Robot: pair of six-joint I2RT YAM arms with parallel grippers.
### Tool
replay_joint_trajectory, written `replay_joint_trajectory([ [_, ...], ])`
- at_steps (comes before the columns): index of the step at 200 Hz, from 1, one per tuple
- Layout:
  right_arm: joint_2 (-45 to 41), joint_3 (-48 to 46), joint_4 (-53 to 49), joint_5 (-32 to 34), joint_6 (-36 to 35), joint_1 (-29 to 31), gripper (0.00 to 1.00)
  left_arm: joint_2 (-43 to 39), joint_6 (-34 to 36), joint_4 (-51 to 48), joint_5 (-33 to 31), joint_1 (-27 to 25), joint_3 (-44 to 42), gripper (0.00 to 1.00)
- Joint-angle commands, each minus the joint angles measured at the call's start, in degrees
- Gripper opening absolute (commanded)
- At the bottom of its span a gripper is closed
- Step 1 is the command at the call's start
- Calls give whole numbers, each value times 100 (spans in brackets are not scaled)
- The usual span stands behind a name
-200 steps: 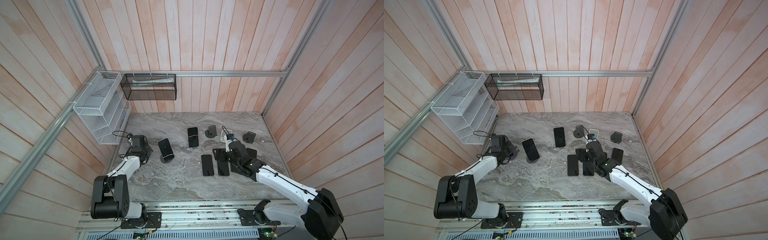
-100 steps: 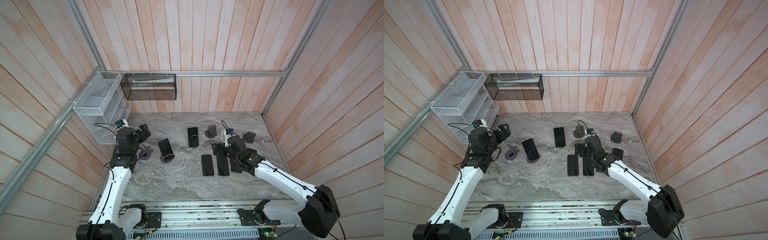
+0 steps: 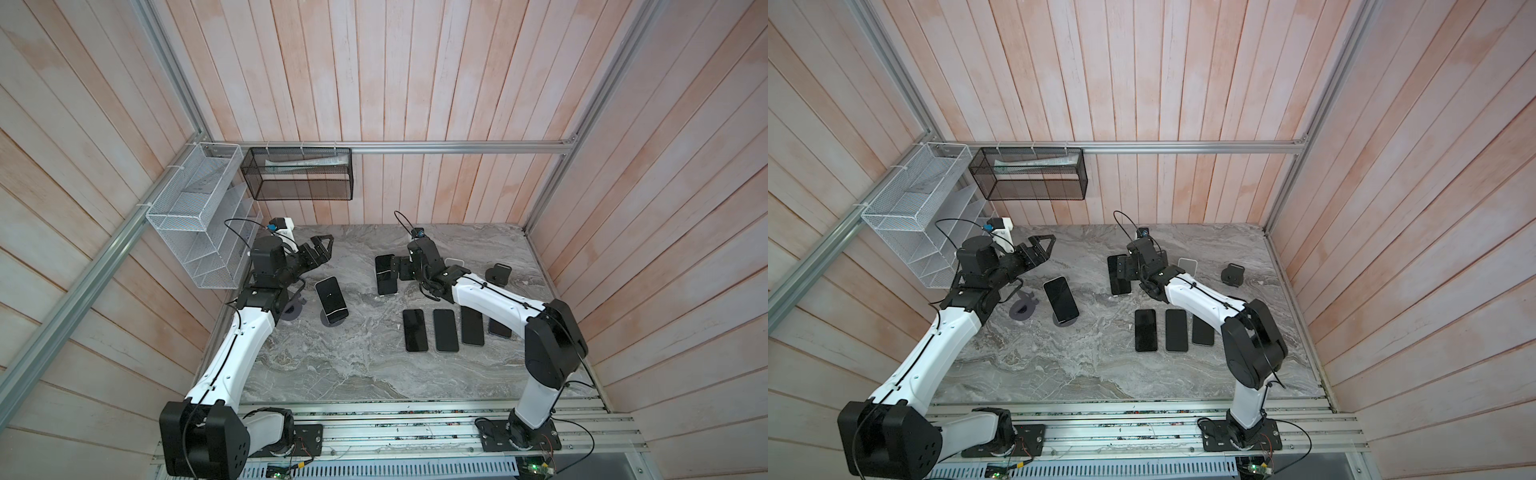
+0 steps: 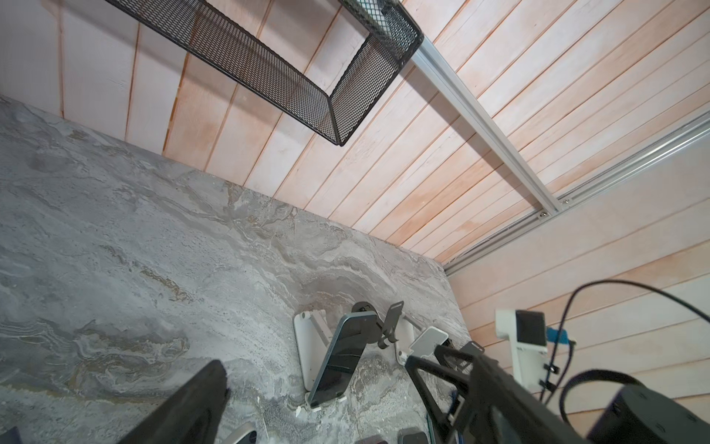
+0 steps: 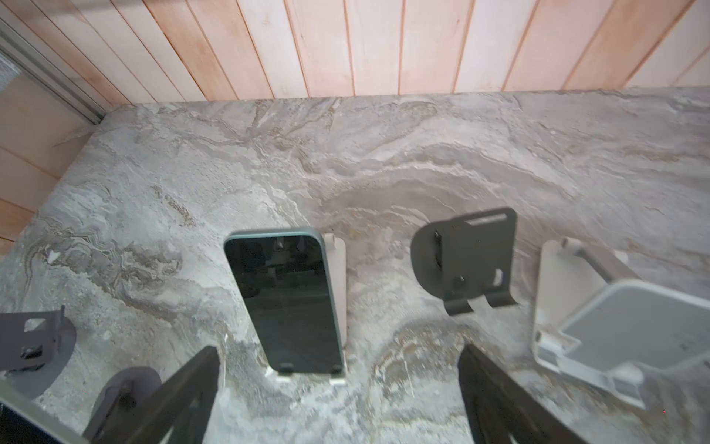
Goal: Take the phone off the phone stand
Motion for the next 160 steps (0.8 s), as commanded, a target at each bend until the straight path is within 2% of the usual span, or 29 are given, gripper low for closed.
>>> replay_joint_trajectory([
  [1, 555, 779, -365, -67, -248, 29, 98, -223, 11, 116, 277, 69, -89, 100],
  [31, 1330, 1769, -847, -61, -476, 33, 98, -467, -12, 258, 213, 95, -337, 100],
  [76, 2011, 2687, -1178, -46, -628, 84, 98, -447, -48, 280, 282, 105, -356, 100],
  [120, 2561, 3336, -1511, 272, -420, 99, 98, -449, -50, 297, 240, 139, -382, 100],
  [160, 2643, 3341, -1476, 312, -250, 159, 96, -401, -167, 379, 356, 284, -428, 100],
])
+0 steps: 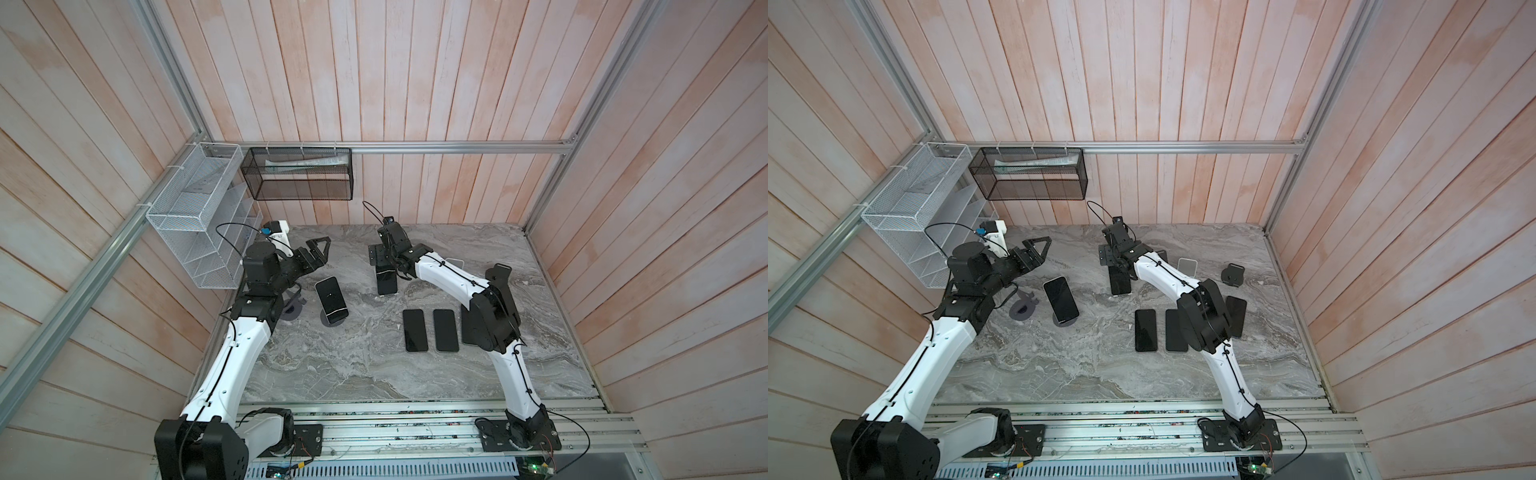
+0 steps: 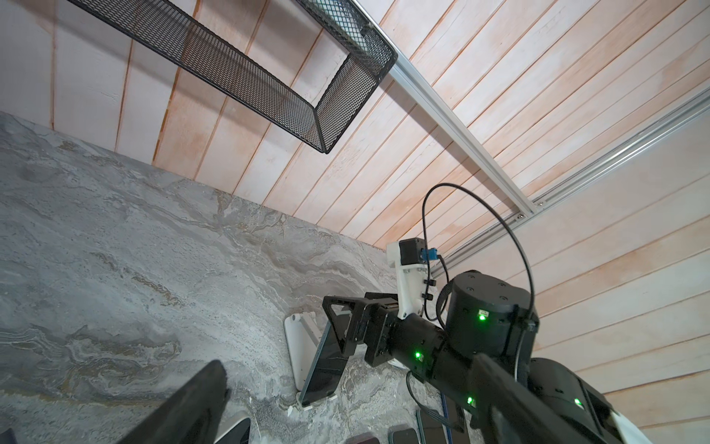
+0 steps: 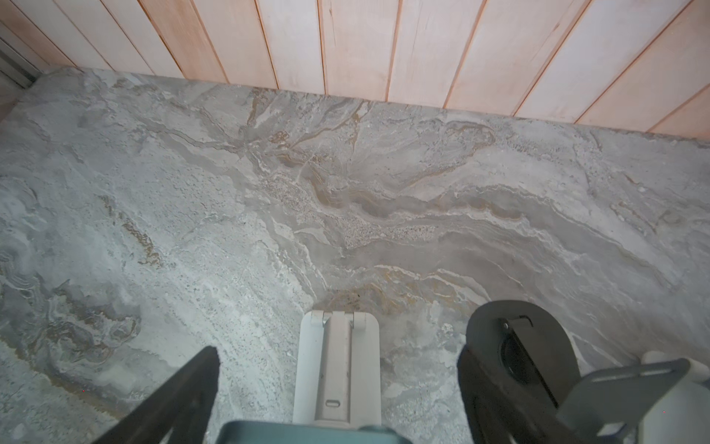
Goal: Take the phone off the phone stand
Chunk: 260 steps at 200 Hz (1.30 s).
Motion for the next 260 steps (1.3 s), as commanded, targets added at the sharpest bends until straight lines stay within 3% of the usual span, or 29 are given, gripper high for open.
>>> replay_joint_trajectory([
  [1, 120, 83, -176, 157, 148, 87, 95, 17, -101, 172, 148, 104, -121, 100],
  [41, 124, -102, -15, 326, 342, 140, 89, 34, -162, 250, 269, 128, -142, 98],
  [109, 40, -444, 265, 526, 500, 185, 87, 30, -169, 291, 288, 124, -172, 96],
  [186, 18, -731, 592, 394, 482, 186, 74, 99, -133, 276, 266, 149, -171, 95],
  [260, -493, -1159, 901, 820, 369, 297, 67, 73, -162, 303, 269, 191, -178, 95],
])
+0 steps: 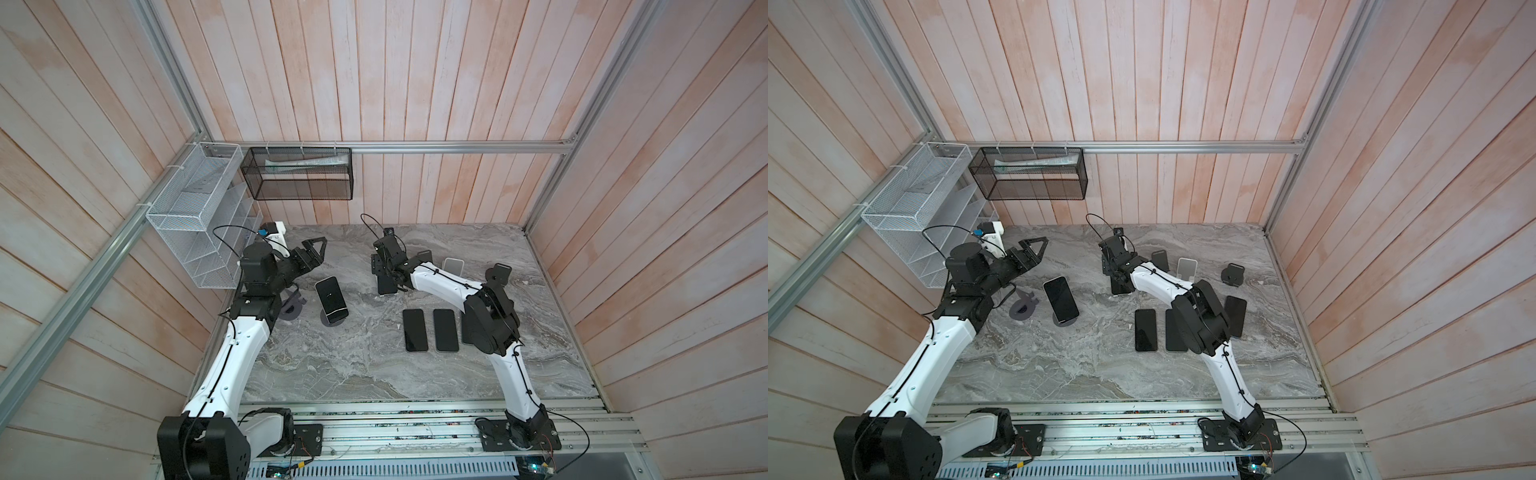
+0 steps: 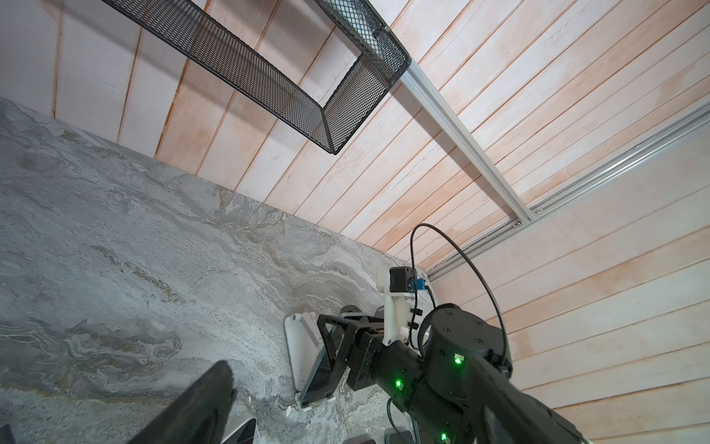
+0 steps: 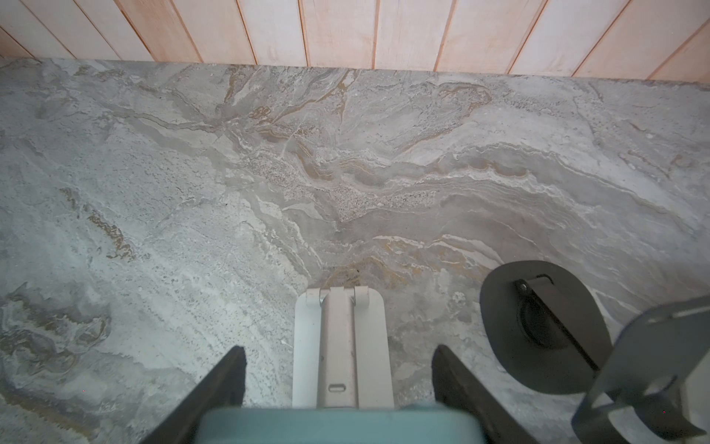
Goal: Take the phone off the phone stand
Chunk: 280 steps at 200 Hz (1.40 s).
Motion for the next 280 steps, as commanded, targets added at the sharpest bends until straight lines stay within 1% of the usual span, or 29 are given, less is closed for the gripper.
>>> replay_joint_trajectory([
  [1, -360, -202, 119, 318, -62, 90, 67, 15, -6, 156, 76, 27, -79, 95],
  [60, -944, -553, 323, 561, -153, 195, 66, 19, -22, 174, 90, 27, -96, 95],
  [93, -1153, -596, 291, 691, -205, 248, 65, 39, -5, 166, 68, 27, -103, 95],
  [152, -1634, -672, -66, 1000, -41, 523, 64, 67, 12, 150, 23, 27, -105, 95],
  [187, -1737, -658, -437, 1223, 80, 781, 64, 43, 56, 128, -44, 27, -107, 95],
  [233, -1951, -1147, -625, 1131, 552, 1096, 64, -62, 57, 141, -76, 27, -132, 95],
  [253, -1982, -1233, -784, 780, 794, 1136, 64, -97, 22, 163, -56, 27, -147, 95],
  [280, -2011, -1359, -917, 717, 878, 1168, 64, -150, 32, 152, -79, 27, -145, 95],
])
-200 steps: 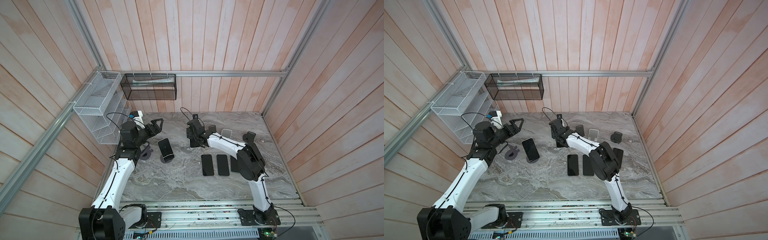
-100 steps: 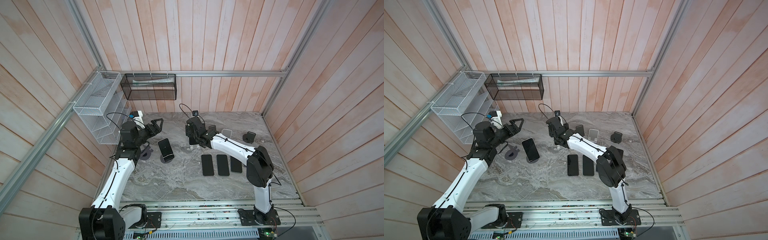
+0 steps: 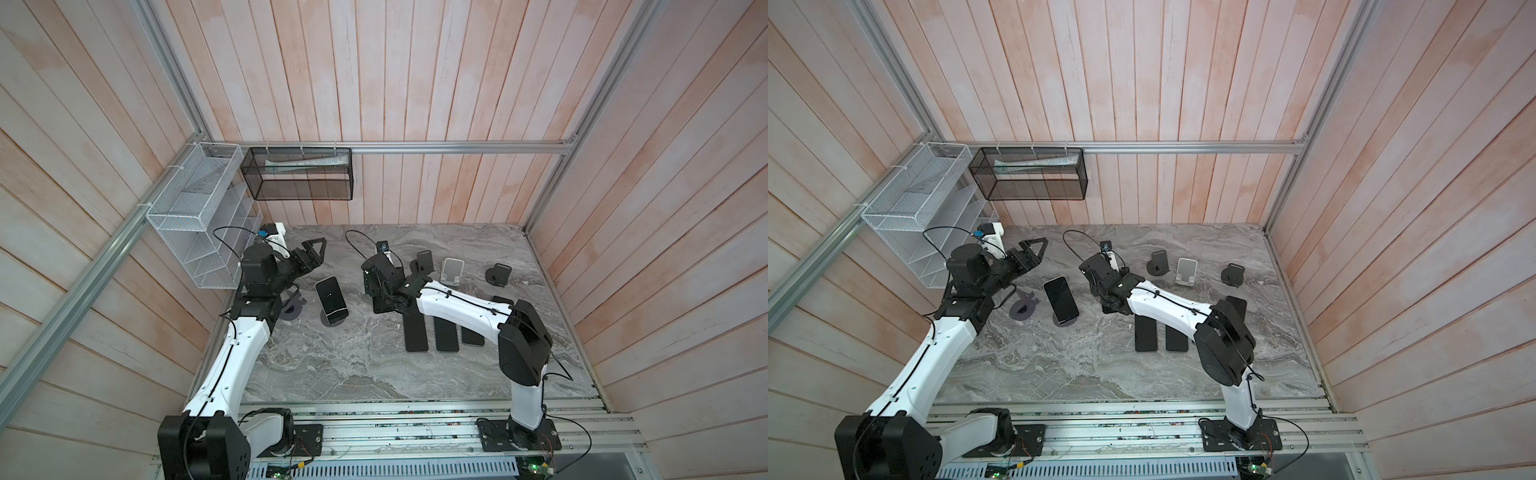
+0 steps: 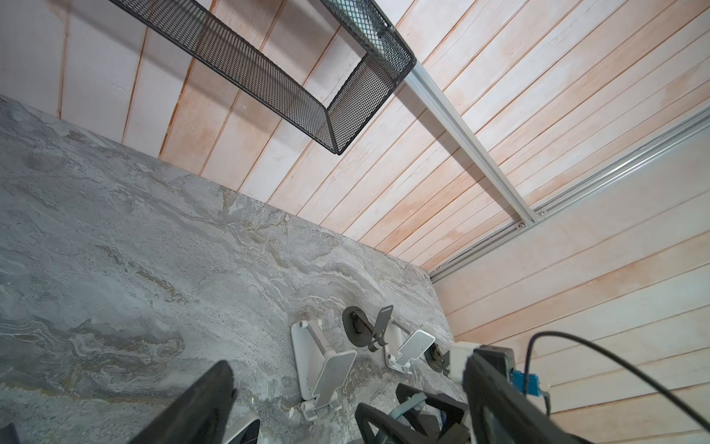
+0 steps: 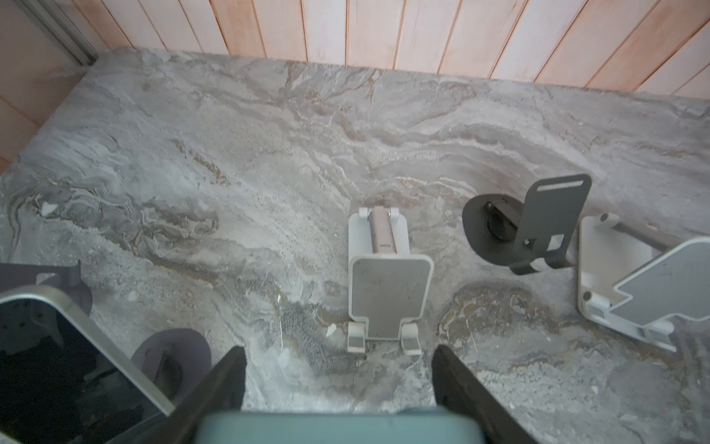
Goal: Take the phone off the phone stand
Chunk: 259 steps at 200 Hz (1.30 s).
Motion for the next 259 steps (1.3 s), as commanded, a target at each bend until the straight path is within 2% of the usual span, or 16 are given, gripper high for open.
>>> replay_joint_trajectory([
  [1, -263, -64, -187, -86, 272, 12, 64, -147, 27, 78, -33, 22, -60, 95],
  [86, -241, -874, -116, -426, 767, 135, 64, -148, -1, 97, -13, 30, -66, 95],
  [259, 501, -1127, -23, -814, 1183, 162, 64, -52, -5, 106, -31, 31, -90, 94],
])
